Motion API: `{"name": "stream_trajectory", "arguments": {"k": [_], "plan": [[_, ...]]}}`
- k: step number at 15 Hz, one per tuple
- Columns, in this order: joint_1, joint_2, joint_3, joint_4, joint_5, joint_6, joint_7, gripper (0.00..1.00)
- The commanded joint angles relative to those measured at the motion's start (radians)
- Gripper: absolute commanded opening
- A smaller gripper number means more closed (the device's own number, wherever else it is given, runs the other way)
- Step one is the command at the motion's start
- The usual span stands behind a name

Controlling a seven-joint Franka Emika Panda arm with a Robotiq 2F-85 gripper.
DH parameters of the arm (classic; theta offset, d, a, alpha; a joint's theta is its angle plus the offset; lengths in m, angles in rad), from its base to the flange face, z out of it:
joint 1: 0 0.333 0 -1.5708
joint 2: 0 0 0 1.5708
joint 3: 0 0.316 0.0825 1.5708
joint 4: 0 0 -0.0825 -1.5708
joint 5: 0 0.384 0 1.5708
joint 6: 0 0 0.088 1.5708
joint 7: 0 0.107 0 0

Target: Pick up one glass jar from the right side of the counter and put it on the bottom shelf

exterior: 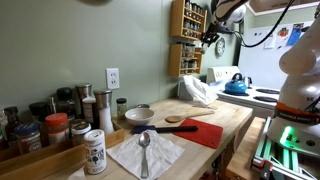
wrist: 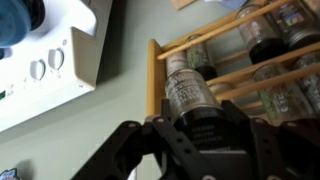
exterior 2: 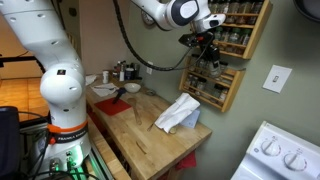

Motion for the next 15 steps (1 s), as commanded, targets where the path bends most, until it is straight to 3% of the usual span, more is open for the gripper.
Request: {"name": "stream_trajectory", "arguments": {"k": [1,15], "plan": [[-0.009,0.048,-0.015,0.056,0.002,0.092,-0.028,0.28],[0.004,0.181,-0.04,0.114,0.044,0.249,-0.043,0.28]]}}
